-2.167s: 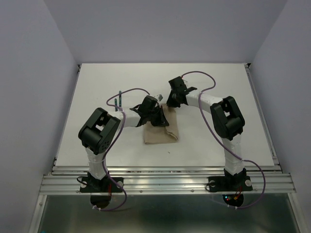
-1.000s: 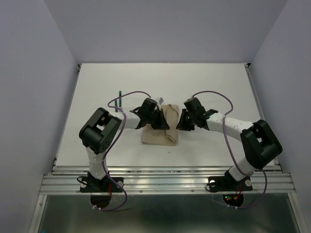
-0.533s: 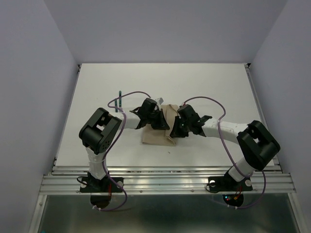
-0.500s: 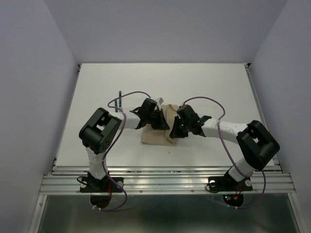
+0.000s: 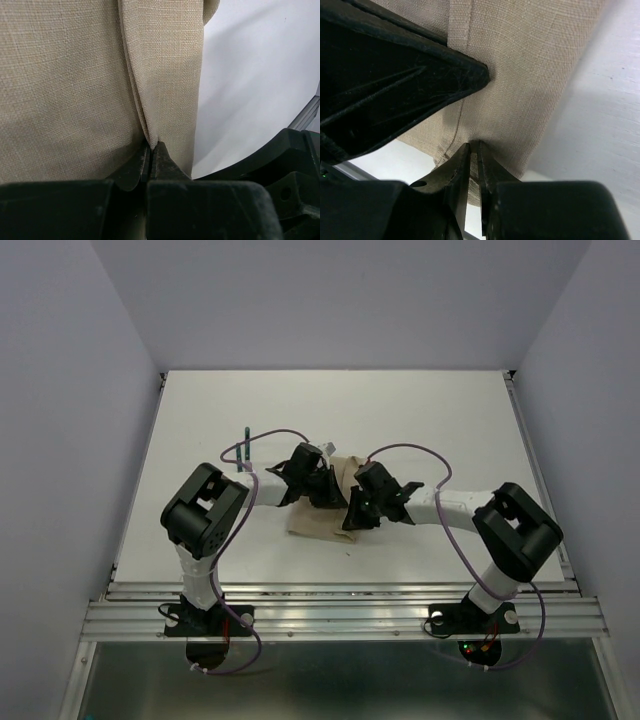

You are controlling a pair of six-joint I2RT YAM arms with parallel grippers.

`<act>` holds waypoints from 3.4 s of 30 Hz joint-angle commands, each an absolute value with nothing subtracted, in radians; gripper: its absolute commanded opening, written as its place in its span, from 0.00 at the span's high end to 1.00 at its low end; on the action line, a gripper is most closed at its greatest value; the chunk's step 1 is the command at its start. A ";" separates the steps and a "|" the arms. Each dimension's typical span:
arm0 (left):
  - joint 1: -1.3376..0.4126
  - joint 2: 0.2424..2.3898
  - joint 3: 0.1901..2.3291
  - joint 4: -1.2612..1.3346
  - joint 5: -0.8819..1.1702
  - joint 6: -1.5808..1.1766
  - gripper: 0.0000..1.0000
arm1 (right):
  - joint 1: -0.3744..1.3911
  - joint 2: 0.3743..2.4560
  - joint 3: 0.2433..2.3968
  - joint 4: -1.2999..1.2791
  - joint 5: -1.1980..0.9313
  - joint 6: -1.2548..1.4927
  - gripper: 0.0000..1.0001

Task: Fold the napkin into a case and place the utensils inside
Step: Fold the lower triangle-folded napkin at the center of the board.

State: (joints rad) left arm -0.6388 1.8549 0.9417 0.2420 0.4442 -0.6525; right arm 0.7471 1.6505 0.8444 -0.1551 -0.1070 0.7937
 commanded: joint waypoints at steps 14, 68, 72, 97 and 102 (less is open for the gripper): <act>-0.634 1.654 0.963 0.068 0.311 -0.638 0.66 | 0.764 1.730 0.796 -0.152 0.032 0.750 0.85; -0.646 1.753 0.753 0.195 0.437 -0.706 1.00 | 0.773 1.589 0.770 -0.230 -0.005 0.686 0.86; -0.646 1.749 0.747 0.196 0.437 -0.706 1.00 | 0.773 1.522 0.804 -0.268 0.057 0.669 0.86; -0.644 1.753 0.739 0.207 0.436 -0.709 1.00 | 0.824 1.559 0.841 -0.278 -0.006 0.644 0.87; -0.644 1.752 0.736 0.209 0.436 -0.712 1.00 | 0.824 1.532 0.917 -0.304 -0.006 0.638 0.87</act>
State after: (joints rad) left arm -0.6392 1.7416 0.7715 0.2638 0.4660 -0.7307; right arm 0.8131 1.5764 0.8516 -0.2741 -0.0296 0.6609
